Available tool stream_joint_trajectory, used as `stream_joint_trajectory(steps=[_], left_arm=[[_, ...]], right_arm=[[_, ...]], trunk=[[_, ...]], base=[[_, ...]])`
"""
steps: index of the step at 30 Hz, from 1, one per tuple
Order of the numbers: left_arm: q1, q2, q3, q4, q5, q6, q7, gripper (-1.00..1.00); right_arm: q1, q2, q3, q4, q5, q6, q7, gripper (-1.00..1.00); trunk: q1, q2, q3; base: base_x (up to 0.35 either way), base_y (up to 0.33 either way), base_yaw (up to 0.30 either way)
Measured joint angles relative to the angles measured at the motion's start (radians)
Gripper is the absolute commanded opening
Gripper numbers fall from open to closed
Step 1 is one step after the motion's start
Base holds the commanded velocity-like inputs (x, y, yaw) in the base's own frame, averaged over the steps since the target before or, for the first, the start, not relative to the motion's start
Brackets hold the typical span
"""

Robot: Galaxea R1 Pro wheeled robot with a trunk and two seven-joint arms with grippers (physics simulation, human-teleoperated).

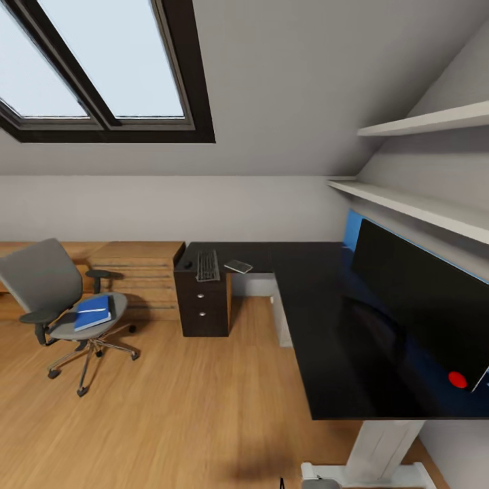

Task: In the bedroom, organize the workspace by keeping the computer under the desk, ensuring the monitor is on the desk, placing the keyboard on the desk next to the monitor, placing the mouse on the desk next to the keyboard, moving the folder from the swivel chair onto the desk next to the mouse, stacking the notebook on top of the folder with the pen on top of the notebook, and positioning the swivel chair next to the desk.

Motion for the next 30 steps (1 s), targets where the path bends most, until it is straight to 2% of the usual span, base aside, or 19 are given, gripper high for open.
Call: stream_joint_trajectory(steps=[6,14,17,30], left_arm=[[0.000,-0.001,0.000,0.001,0.000,0.000,0.000,1.00],[0.000,0.000,0.001,0.001,0.000,0.000,0.000,1.00],[0.000,-0.008,0.001,0.001,0.000,0.000,-0.001,1.00],[0.000,-0.011,0.003,0.001,0.002,-0.003,-0.001,1.00]], right_arm=[[0.000,0.000,0.000,0.000,0.000,0.000,0.002,1.00],[0.000,0.000,0.000,0.000,0.000,0.000,0.002,1.00],[0.000,0.000,0.000,0.000,0.000,0.000,0.002,1.00],[0.000,0.000,0.002,0.009,0.005,0.000,0.003,1.00]], trunk=[[0.000,0.000,0.000],[0.000,0.000,0.000],[0.000,0.000,0.000],[0.000,0.000,0.000]], base=[[0.266,0.236,-0.035],[0.266,0.236,-0.223],[0.266,0.236,-0.167],[0.266,0.236,-0.011]])
